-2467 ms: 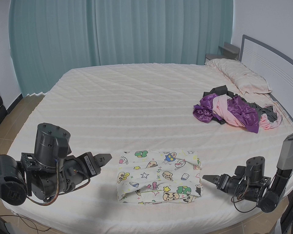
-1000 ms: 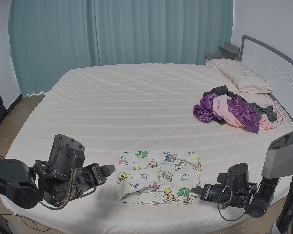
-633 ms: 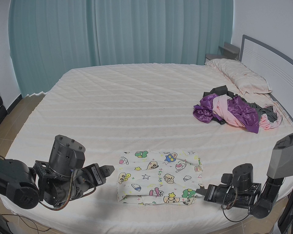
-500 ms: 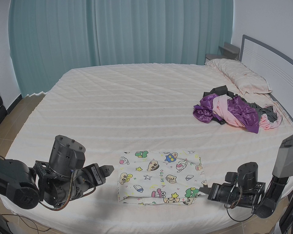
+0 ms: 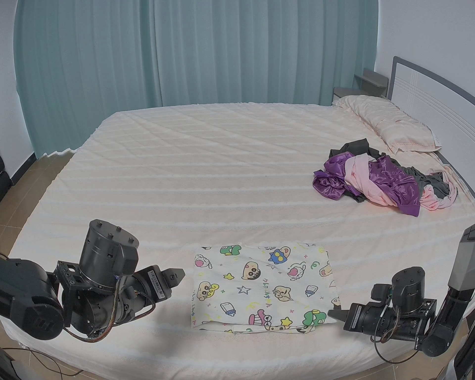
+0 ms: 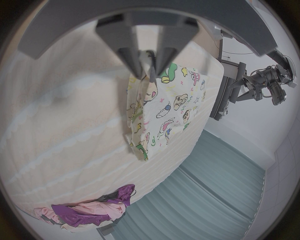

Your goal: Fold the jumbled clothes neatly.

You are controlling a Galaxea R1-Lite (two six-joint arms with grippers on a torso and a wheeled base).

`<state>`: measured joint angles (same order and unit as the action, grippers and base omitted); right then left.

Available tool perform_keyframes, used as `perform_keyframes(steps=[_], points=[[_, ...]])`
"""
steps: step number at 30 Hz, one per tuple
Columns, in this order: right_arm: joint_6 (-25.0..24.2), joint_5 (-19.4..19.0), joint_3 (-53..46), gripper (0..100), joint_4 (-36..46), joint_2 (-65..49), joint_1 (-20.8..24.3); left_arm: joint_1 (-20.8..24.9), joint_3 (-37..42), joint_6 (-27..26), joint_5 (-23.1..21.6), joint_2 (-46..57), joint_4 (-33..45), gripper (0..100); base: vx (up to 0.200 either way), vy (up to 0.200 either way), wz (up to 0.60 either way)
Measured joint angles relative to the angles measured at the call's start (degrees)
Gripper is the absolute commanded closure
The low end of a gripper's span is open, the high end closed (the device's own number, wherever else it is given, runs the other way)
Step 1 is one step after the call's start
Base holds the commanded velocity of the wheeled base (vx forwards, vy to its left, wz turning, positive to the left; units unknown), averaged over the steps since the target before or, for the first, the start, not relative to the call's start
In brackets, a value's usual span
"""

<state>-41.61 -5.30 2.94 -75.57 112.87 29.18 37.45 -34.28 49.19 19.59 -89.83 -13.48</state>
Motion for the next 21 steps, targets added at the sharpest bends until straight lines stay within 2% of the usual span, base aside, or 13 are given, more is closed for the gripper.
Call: perform_keyframes(steps=[4, 10, 21], points=[[0.63, 0.11, -0.27, 0, -0.22, 0.3, -0.55, 0.0, 0.0, 0.0, 0.0, -0.02, -0.01, 0, 0.0, 0.0, 0.0], [2.22, -0.2, 2.71, 0, -0.16, -0.39, -4.91, 0.0, 0.0, 0.0, 0.0, -0.05, -0.01, 0, 0.0, 0.0, 0.0], [2.61, -0.52, 22.69, 0, 10.07, 3.08, -8.13, 0.28, -0.09, 0.07, -0.02, -0.05, -0.11, 0, 0.0, 0.0, 0.0]])
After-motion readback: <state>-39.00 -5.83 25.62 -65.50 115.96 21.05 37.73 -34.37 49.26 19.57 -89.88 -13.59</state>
